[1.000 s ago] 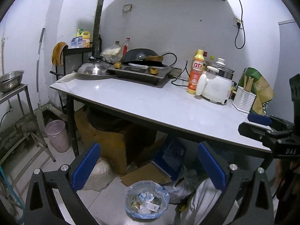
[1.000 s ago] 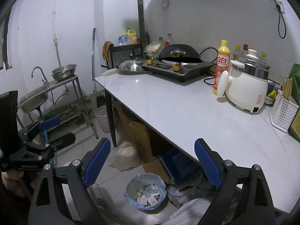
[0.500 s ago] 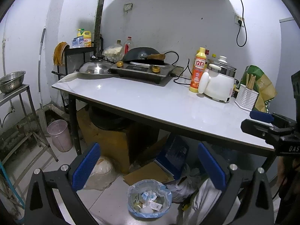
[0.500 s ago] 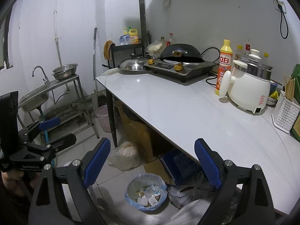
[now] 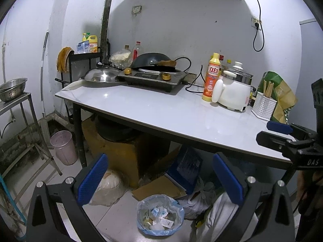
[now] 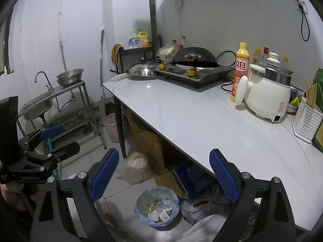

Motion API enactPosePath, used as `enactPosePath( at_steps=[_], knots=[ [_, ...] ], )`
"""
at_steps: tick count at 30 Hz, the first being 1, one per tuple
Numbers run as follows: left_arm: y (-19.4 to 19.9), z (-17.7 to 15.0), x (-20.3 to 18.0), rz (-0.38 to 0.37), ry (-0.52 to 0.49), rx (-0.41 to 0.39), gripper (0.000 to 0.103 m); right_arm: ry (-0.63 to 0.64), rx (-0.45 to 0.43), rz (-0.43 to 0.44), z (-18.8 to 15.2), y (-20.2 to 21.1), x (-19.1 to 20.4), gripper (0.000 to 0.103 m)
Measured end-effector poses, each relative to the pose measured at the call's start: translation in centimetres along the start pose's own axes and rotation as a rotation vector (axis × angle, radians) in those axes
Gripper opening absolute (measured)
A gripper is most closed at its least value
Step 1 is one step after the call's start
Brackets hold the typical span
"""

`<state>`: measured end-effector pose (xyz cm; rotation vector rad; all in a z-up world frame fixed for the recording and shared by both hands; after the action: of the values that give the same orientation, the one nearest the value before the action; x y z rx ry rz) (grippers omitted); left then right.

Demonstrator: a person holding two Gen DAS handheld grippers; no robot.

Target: Collect trash

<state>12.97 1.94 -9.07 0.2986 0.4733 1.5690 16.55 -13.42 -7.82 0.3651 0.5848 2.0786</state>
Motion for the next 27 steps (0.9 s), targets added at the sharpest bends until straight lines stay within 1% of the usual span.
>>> enactPosePath(
  at_steps=[27],
  knots=[
    [0.09, 0.26, 0.12, 0.0, -0.001, 0.001, 0.103, 0.002, 0.003, -0.004, -0.15, 0.06, 0.0, 0.09]
  ],
)
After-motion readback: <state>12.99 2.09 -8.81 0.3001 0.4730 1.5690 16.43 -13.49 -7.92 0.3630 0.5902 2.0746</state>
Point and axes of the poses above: each gripper's, at about its wrist camera, not at the fingertips, and y roughly against the way its jaws point, x to its left, z to its top, the point moved 9 cm from there along -y, roughly the way its jaws point, and after that the axes turned 1 degree about -x, right-handed, at the moved point
